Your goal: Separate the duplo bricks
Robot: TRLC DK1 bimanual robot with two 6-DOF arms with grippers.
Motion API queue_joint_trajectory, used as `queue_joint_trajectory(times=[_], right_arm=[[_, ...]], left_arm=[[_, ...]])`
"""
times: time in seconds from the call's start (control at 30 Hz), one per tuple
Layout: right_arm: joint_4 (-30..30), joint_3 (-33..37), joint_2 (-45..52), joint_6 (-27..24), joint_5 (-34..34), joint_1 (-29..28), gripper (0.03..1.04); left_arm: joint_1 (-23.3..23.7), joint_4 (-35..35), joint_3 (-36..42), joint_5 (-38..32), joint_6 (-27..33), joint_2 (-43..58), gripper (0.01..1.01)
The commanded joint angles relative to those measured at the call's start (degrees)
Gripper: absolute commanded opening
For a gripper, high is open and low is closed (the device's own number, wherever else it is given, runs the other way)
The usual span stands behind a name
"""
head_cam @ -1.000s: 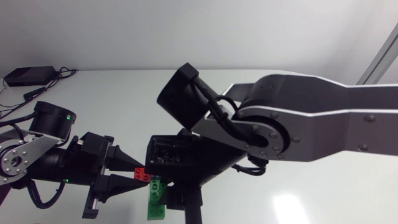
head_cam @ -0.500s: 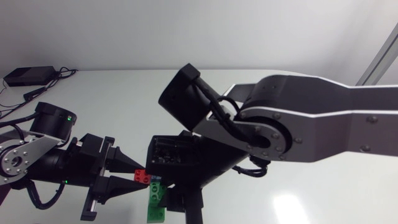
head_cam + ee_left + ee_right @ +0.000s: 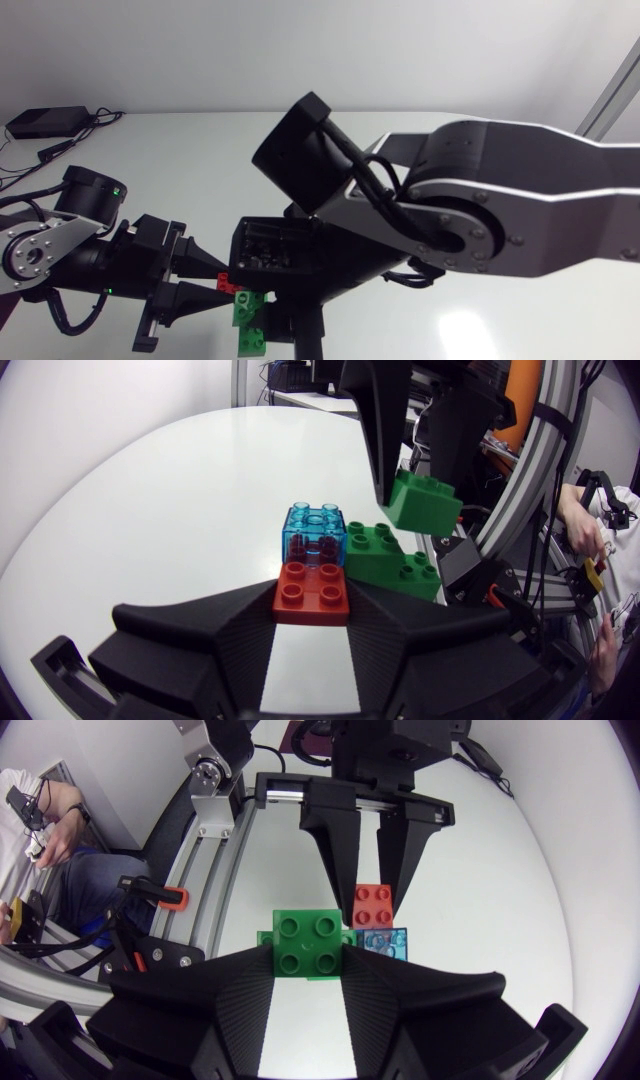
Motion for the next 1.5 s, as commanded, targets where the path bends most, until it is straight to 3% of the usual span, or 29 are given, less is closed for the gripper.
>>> queue_joint_trajectory(times=[0.0,0.13,0.33,0.5,0.73,0.93,1.2,1.47], right_arm=[[0.4,-1.6,-1.0,0.6,0.8,0.6,0.31],[0.3,-1.5,-2.4,0.0,3.0,0.0,0.32],[2.5,-6.3,-0.7,-5.7,5.6,-11.8,0.32],[7.5,-9.8,2.0,-5.3,8.0,-15.3,0.32],[13.2,-12.1,7.9,-1.0,12.4,-14.9,0.32],[17.3,-13.2,13.3,0.5,16.2,-14.6,0.32],[19.1,-12.4,16.6,3.1,20.3,-14.2,0.33],[23.0,-13.4,19.2,3.1,24.1,-12.6,0.33]], left_arm=[[0.5,0.0,1.5,0.7,1.5,0.8,0.339],[1.6,0.4,1.7,0.6,1.6,0.9,0.341],[4.5,0.4,2.0,0.6,3.6,1.6,0.343],[4.7,0.5,2.3,0.4,3.6,2.1,0.351],[4.6,9.1,1.8,-4.0,-4.4,2.7,0.367],[1.8,18.9,-0.1,-8.9,-14.2,2.0,0.370],[-2.8,20.8,-0.8,-15.4,-20.4,-0.7,0.380],[-2.5,26.0,-1.7,-20.4,-24.4,-1.2,0.382]])
